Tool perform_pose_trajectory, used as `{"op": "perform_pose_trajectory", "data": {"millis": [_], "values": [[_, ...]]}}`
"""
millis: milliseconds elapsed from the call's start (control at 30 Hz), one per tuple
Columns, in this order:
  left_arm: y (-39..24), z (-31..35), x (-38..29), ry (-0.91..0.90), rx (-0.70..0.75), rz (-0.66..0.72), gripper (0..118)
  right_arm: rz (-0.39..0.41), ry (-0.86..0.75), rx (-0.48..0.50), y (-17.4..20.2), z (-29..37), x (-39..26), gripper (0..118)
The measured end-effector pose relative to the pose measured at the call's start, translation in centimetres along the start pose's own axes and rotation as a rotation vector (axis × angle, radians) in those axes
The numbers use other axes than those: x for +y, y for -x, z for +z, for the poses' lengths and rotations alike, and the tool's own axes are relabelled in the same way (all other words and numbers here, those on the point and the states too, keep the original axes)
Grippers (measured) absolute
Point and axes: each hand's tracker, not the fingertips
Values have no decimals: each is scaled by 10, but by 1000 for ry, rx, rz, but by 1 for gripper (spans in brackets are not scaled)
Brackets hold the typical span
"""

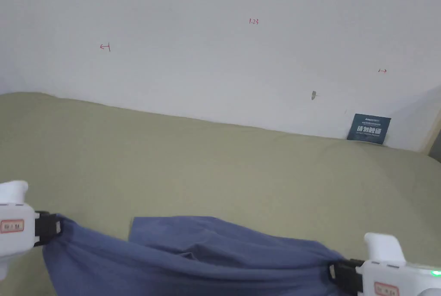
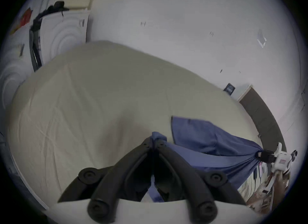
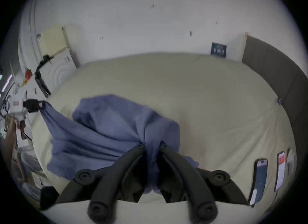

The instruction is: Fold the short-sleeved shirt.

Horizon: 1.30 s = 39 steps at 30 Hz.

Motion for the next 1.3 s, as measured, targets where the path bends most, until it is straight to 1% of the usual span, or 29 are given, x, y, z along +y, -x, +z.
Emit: {"op": "perform_pose_trajectory", "data": {"millis": [67, 133, 200, 267, 333, 400, 533, 633, 667, 700, 767, 800, 867, 933, 1033, 1100, 1167, 1300], "values": [[-4, 15, 14, -63, -27, -29, 2, -20, -64, 24, 4, 12, 19, 10], [-11, 26, 30, -138, -46, -26, 2, -13, -134, 34, 8, 24, 41, 10], [-13, 36, 49, -189, -54, -14, 1, 11, -198, 23, 11, 33, 64, 10], [-18, 41, 62, -224, -71, -9, 2, 2, -233, 23, 12, 41, 85, 10], [-23, 48, 82, -245, -62, -22, 2, 2, -265, 30, 11, 46, 108, 10], [-34, 56, 91, -307, -17, -78, 2, 12, -287, 39, 11, 52, 128, 10], [-46, 65, 121, -358, -57, -94, 2, 40, -372, 6, 18, 61, 168, 10], [-59, 66, 147, -398, -52, -109, 2, 48, -395, -12, 20, 62, 199, 10], [-65, 64, 157, -416, -22, -143, 1, 62, -406, -29, 21, 62, 211, 10], [-69, 62, 164, -433, -2, -165, 2, 99, -416, -49, 24, 61, 221, 10], [-79, 60, 179, -434, -1, -182, 1, 144, -430, -105, 31, 59, 241, 10], [-83, 58, 186, -444, 2, -184, 1, 147, -427, -135, 30, 55, 250, 10], [-91, 52, 198, -454, 17, -199, 1, 122, -433, -132, 32, 49, 265, 10], [-95, 45, 209, -469, 19, -199, 1, 91, -456, -127, 29, 42, 272, 10], [-98, 37, 217, -475, 16, -178, 1, 87, -467, -143, 29, 30, 278, 10], [-97, 32, 215, -485, 0, -154, 1, 64, -469, -136, 24, 23, 273, 10], [-96, 28, 206, -494, 5, -160, 1, 50, -467, -118, 20, 15, 262, 10], [-83, 13, 165, -441, 4, -183, 1, 59, -454, -105, 9, 0, 219, 10]]}}
